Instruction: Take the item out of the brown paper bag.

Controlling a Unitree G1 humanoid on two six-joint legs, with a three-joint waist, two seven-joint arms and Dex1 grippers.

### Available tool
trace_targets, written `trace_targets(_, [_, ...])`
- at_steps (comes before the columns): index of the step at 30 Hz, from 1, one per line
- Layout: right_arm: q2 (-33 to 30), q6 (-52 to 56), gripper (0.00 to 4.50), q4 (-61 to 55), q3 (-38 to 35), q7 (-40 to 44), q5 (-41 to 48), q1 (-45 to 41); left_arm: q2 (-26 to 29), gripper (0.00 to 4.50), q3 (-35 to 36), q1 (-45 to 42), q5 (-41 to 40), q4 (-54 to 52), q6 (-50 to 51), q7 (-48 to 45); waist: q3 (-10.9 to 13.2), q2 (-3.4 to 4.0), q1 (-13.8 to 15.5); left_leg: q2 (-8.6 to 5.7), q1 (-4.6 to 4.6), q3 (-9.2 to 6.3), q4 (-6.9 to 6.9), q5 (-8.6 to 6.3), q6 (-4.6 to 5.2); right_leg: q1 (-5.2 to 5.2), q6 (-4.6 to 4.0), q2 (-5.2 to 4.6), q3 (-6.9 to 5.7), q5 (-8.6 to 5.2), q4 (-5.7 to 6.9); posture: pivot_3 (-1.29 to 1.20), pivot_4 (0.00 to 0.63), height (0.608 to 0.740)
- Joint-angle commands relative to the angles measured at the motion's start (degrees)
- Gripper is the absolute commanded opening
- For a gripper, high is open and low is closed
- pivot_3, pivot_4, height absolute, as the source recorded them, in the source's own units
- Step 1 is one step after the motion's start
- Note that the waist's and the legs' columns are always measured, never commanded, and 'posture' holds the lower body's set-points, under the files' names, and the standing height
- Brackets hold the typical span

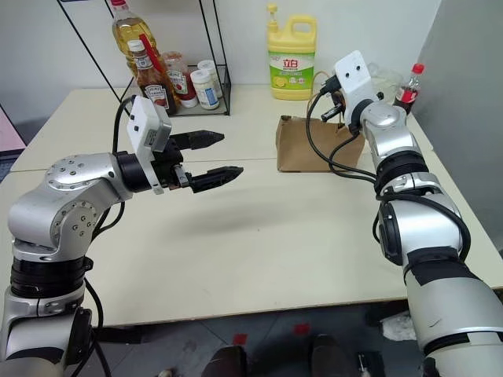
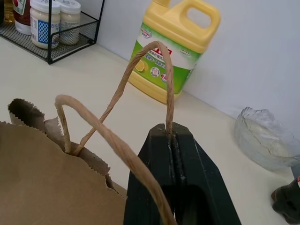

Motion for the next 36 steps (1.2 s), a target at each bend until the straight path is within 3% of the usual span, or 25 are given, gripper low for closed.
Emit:
trace_targets(1, [0.57, -1.72, 0.02, -1.83, -2.62, 0.47, 2.1, -4.48, -0.05, 4.5, 1.96, -1.17, -0.44, -0.61, -1.06, 0.78, 0.0, 0.01, -0.09, 0.0, 0.0, 0.0, 0.0, 0.0, 0.0, 0.0, 0.0, 0.0, 0.01, 0.0, 0.0, 0.0, 0.15, 0.74])
trace_targets(16, [7.38, 0.16, 0.02, -3.57, -6.28, 2.55, 5.96, -10.21, -2.34, 4.5, 6.3, 6.62, -3.95, -8.1, 2.8, 8.73, 0.04, 0.06, -0.47, 0.0, -0.03, 0.0, 0.0, 0.0, -0.01, -0.02, 0.0, 0.0, 0.02, 0.0, 0.05, 0.0, 0.15, 0.74])
trace_targets(25, [12.91, 3.88, 0.02, -4.27, -9.26, 1.72, 9.8, -13.48, -6.48, 4.5, 13.23, 20.95, -9.03, -20.85, 7.41, 19.91, 0.05, 0.07, -0.98, 0.01, -0.09, 0.0, 0.0, 0.0, -0.01, -0.03, 0.0, 0.0, 0.03, 0.0, 0.06, 0.0, 0.15, 0.74])
trace_targets(36, [19.92, 6.36, 0.02, -6.32, -10.3, 0.98, 12.98, -15.33, -10.8, 4.5, 19.21, 30.9, -15.33, -30.95, 9.29, 31.88, 0.05, 0.07, -0.87, 0.0, -0.25, -0.07, 0.12, 0.0, -0.01, -0.03, 0.0, 0.0, 0.01, 0.0, 0.08, 0.0, 0.15, 0.74])
